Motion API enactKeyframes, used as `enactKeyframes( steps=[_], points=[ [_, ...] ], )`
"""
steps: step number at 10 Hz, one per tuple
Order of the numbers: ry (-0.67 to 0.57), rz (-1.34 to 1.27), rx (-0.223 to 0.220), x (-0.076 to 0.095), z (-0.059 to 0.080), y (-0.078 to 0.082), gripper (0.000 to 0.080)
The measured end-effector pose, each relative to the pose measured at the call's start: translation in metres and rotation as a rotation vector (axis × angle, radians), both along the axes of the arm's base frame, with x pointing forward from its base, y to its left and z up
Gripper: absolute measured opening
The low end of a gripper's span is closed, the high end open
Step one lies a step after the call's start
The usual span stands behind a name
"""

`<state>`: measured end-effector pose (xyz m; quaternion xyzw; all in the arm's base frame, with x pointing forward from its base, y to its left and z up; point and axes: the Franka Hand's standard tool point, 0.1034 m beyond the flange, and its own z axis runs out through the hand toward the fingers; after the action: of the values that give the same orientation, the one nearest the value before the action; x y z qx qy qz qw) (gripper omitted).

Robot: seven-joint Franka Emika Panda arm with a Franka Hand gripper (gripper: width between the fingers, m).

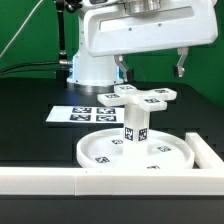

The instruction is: Assemble round table

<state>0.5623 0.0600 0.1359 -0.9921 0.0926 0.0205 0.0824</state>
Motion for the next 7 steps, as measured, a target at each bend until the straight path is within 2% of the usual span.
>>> enactKeyframes(
  steps=[6, 7],
  points=[
    [-0.049, 0.409, -0.004, 0.0043, -0.0021, -0.0021, 0.0648],
    [-0.061, 0.541, -0.026, 0.0042, -0.0023, -0.0051, 0.0648]
  ],
)
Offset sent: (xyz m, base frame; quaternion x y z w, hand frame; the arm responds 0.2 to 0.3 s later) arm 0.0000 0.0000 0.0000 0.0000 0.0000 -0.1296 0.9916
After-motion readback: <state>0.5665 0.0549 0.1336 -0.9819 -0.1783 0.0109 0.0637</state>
